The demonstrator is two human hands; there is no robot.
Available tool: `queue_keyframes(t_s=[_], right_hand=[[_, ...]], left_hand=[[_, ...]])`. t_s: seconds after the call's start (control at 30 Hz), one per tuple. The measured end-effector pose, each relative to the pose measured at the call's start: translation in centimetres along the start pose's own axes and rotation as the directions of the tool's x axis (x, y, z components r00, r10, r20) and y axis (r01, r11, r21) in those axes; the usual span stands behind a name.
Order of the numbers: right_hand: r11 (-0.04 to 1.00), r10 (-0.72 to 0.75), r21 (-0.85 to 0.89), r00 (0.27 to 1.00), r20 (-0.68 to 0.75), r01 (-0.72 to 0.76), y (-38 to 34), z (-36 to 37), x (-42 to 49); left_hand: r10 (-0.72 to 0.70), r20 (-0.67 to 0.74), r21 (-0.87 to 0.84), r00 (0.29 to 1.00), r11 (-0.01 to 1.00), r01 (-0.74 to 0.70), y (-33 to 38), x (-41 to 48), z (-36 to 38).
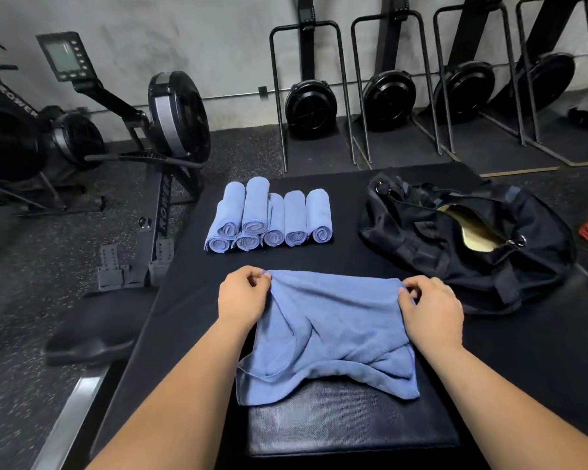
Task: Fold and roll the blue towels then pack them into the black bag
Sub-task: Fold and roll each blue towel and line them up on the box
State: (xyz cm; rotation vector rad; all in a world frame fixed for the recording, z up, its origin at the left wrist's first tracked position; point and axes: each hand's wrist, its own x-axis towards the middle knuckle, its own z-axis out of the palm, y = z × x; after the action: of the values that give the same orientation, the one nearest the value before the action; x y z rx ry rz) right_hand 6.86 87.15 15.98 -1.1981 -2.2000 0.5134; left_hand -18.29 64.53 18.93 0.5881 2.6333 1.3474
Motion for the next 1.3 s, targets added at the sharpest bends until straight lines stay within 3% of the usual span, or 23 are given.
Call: queue_keyframes(t_s=[0.33, 0.77, 0.87, 1.0, 1.1, 1.3], right_hand=[[0.994, 0.09, -0.068, 0.995, 0.034, -0.087, -0.5, 0.3, 0.3], [0.996, 0.048, -0.084, 0.996, 0.069, -0.042, -0.2, 0.2, 0.4], [0.997, 0.043, 0.069, 0.998, 0.037, -0.046, -0.3, -0.1, 0.2], [0.952, 0.103, 0.287, 0.994, 0.021, -0.105, -0.1, -0.3, 0.2], [0.933, 0.12, 0.336, 0.991, 0.051, -0.13, 0.4, -0.3, 0.5], [0.89, 0.146, 0.423, 0.986, 0.082, -0.167, 0.3, -1.5, 0.8]], left_hand=[[0.138, -0.009, 0.27, 0.99, 0.954, -0.131, -1.7, 1.1, 2.0], [0.152, 0.008, 0.275, 0.988, 0.95, -0.148, -2.0, 1.0, 2.0], [0.162, -0.018, 0.215, 0.987, 0.964, -0.154, -1.9, 0.8, 1.8], [0.125, -0.022, -0.009, 0.992, 0.992, -0.125, -2.2, 0.8, 1.5], [0.125, 0.01, -0.167, 0.992, 0.978, -0.122, -2.3, 0.7, 1.3], [0.047, 0.016, -0.304, 0.999, 0.952, -0.04, -1.4, 0.2, -0.4]])
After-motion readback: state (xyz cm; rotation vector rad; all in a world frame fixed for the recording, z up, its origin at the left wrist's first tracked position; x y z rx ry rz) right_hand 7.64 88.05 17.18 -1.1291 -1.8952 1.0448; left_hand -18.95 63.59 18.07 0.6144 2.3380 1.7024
